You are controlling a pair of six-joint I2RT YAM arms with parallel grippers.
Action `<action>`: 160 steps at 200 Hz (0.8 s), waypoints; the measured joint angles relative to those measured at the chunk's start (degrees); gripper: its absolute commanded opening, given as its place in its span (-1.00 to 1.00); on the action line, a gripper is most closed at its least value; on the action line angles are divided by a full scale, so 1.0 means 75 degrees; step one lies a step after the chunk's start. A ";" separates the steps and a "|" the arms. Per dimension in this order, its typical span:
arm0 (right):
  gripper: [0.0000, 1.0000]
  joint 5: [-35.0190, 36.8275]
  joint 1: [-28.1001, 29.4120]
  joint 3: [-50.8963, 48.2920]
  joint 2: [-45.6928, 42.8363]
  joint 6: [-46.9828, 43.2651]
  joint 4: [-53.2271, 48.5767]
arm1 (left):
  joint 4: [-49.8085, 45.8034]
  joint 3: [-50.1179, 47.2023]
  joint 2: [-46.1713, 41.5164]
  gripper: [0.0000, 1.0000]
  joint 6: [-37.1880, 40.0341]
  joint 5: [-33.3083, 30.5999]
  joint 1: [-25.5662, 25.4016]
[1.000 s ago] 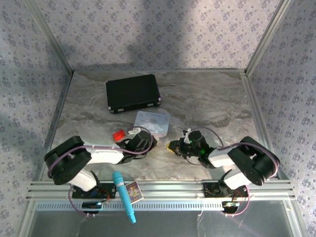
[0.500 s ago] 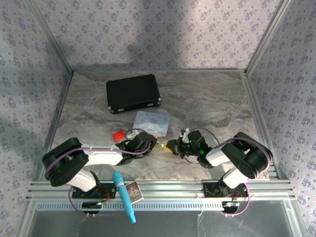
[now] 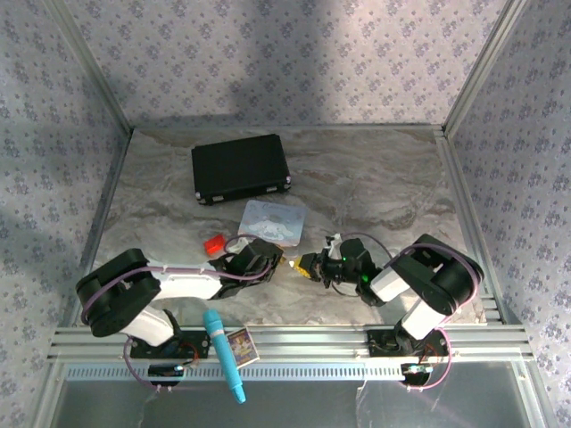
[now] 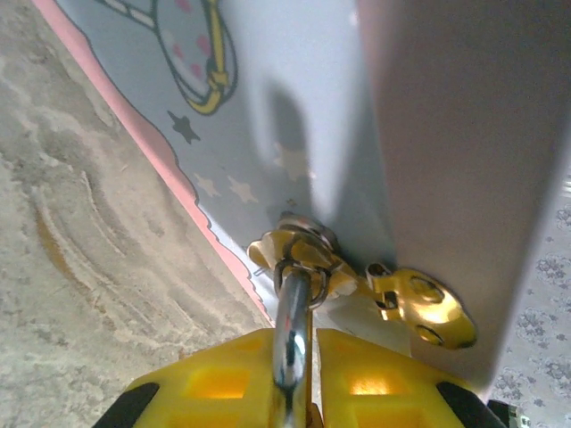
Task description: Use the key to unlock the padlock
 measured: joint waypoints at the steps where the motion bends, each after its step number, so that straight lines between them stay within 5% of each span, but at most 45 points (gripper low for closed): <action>1: -1.00 0.0000 0.0003 0.0000 0.0003 0.0000 0.0006 | 0.0006 0.0000 0.0003 -1.00 -0.0003 0.0000 0.0000; 160: -1.00 -0.0058 0.0055 -0.0198 -0.0102 0.0131 0.0367 | 0.0152 0.0000 0.0143 -1.00 -0.0079 -0.0172 0.0000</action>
